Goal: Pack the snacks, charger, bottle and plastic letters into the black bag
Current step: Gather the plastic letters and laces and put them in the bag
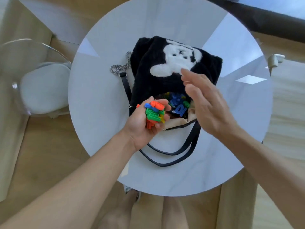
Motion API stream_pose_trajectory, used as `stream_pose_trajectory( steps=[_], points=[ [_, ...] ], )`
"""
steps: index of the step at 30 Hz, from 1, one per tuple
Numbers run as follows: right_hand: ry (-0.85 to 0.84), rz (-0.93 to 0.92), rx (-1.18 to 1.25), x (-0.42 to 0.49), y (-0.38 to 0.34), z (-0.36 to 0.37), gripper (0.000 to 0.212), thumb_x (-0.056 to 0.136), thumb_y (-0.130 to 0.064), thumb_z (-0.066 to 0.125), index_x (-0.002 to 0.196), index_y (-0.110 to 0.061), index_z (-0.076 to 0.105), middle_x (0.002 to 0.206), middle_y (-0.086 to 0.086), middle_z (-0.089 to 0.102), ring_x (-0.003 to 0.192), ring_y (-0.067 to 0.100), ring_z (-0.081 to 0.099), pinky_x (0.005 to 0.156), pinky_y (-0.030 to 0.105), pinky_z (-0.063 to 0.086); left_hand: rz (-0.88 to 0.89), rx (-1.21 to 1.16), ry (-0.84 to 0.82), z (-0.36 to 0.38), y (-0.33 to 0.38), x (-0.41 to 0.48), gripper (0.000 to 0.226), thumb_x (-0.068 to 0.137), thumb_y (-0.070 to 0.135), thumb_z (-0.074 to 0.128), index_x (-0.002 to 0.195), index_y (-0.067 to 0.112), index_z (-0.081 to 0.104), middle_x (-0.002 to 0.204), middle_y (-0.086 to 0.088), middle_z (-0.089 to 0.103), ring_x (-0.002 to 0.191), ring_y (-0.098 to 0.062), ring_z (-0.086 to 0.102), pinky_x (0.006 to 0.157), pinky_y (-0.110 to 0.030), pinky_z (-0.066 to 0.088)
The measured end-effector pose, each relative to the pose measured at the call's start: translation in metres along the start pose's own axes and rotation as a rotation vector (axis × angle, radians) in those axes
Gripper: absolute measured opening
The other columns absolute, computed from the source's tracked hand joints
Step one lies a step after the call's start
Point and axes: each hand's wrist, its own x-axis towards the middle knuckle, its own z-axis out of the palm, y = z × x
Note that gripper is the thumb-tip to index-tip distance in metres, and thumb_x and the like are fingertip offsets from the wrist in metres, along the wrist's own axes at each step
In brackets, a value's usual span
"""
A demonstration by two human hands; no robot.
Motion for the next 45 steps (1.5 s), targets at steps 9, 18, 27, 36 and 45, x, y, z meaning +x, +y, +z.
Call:
stream_pose_trajectory(
  steps=[9, 18, 27, 36, 45],
  points=[
    [0.245, 0.189, 0.117, -0.021, 0.022, -0.020, 0.044, 0.097, -0.044, 0.039, 0.131, -0.024, 0.059, 0.112, -0.005, 0.067, 0.103, 0.003, 0.065, 0.093, 0.032, 0.052, -0.050, -0.127, 0.284, 0.020, -0.010, 0.029, 0.043, 0.105, 0.035, 0.037, 0.105, 0.002, 0.064, 0.099, -0.020, 0.062, 0.082, -0.028, 0.067, 0.056, -0.027, 0.060],
    [0.271, 0.239, 0.221, -0.040, 0.029, -0.018, 0.036, 0.099, -0.039, 0.042, 0.118, -0.020, 0.065, 0.101, -0.001, 0.069, 0.094, 0.005, 0.066, 0.080, 0.018, 0.047, 0.034, -0.173, 0.253, 0.055, -0.002, 0.034, 0.025, 0.099, 0.009, 0.040, 0.121, 0.005, 0.053, 0.115, -0.018, 0.057, 0.112, -0.030, 0.055, 0.105, -0.049, 0.044],
    [0.206, 0.260, 0.216, -0.020, 0.041, -0.015, 0.020, 0.097, -0.026, 0.057, 0.115, -0.029, 0.065, 0.094, -0.008, 0.068, 0.089, 0.006, 0.066, 0.077, 0.016, 0.049, 0.261, 0.746, 0.400, 0.057, -0.022, 0.035, 0.051, 0.085, -0.007, 0.044, 0.131, 0.012, 0.050, 0.132, -0.012, 0.054, 0.122, -0.028, 0.053, 0.108, -0.041, 0.042],
    [0.167, -0.017, -0.586, -0.002, 0.060, -0.003, 0.060, 0.071, -0.009, 0.069, 0.127, -0.018, 0.050, 0.121, 0.002, 0.042, 0.108, 0.022, 0.042, 0.093, 0.031, 0.040, 0.578, 1.378, 0.446, 0.034, -0.048, 0.039, 0.078, 0.090, -0.005, 0.045, 0.156, 0.023, 0.017, 0.161, -0.009, 0.014, 0.143, -0.021, 0.026, 0.098, -0.009, 0.029],
    [0.105, -0.069, -0.567, 0.027, 0.066, -0.017, 0.040, 0.074, 0.006, 0.053, 0.107, -0.016, 0.050, 0.091, 0.000, 0.054, 0.081, 0.025, 0.050, 0.067, 0.037, 0.040, 0.737, 1.398, 0.466, 0.016, -0.053, 0.030, 0.054, 0.090, -0.005, 0.042, 0.140, 0.012, 0.050, 0.148, -0.009, 0.042, 0.137, -0.022, 0.043, 0.111, -0.035, 0.039]
  ],
)
